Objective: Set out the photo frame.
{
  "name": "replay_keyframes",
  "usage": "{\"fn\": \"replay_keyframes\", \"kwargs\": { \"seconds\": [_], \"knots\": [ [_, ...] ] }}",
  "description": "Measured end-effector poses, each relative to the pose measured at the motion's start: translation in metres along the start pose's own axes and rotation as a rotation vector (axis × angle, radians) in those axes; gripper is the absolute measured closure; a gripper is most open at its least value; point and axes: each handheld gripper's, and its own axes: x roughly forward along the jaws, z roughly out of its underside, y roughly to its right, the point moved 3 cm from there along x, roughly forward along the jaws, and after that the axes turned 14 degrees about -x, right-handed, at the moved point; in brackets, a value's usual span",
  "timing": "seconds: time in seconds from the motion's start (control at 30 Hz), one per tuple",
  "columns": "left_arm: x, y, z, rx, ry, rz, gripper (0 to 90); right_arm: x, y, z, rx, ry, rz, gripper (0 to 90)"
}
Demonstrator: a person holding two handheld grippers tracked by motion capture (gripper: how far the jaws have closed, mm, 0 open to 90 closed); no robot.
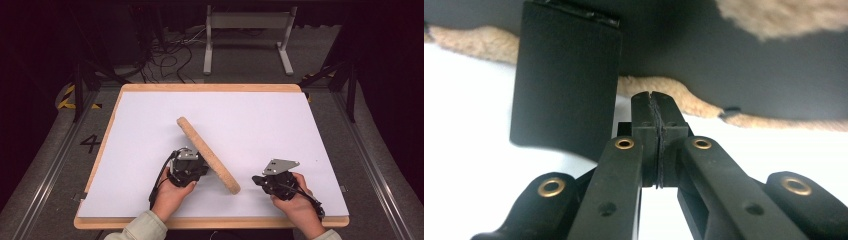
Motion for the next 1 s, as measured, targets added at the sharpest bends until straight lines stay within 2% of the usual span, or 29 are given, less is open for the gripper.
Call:
{"fn": "replay_keyframes", "kwargs": {
  "seconds": [0.13,0.2,0.3,0.4,0.53,0.73,0.9,1.0],
  "knots": [
    [-0.010,-0.002,0.006,0.022,-0.004,-0.009,88.6,0.009,-0.007,-0.008,-0.025,0.005,-0.027,90.0],
    [-0.015,-0.002,0.010,0.036,-0.011,0.002,87.8,0.014,-0.012,-0.012,-0.043,0.011,-0.042,90.0],
    [-0.023,0.000,0.015,0.067,-0.017,-0.011,87.5,0.019,-0.020,-0.019,-0.069,0.022,-0.063,90.0],
    [-0.030,0.000,0.019,0.068,-0.019,-0.010,86.7,0.021,-0.025,-0.024,-0.097,0.022,-0.077,90.0],
    [-0.039,-0.005,0.023,0.048,-0.015,-0.004,85.9,0.022,-0.031,-0.028,-0.103,0.028,-0.104,90.0],
    [-0.060,-0.019,0.031,0.009,0.028,-0.035,84.6,0.027,-0.049,-0.039,-0.149,0.038,-0.160,90.0],
    [-0.070,-0.027,0.035,-0.014,0.043,-0.050,84.3,0.032,-0.058,-0.046,-0.173,0.046,-0.191,90.0],
    [-0.078,-0.035,0.038,-0.046,0.063,-0.063,84.1,0.036,-0.066,-0.052,-0.183,0.058,-0.226,90.0]
  ]
}}
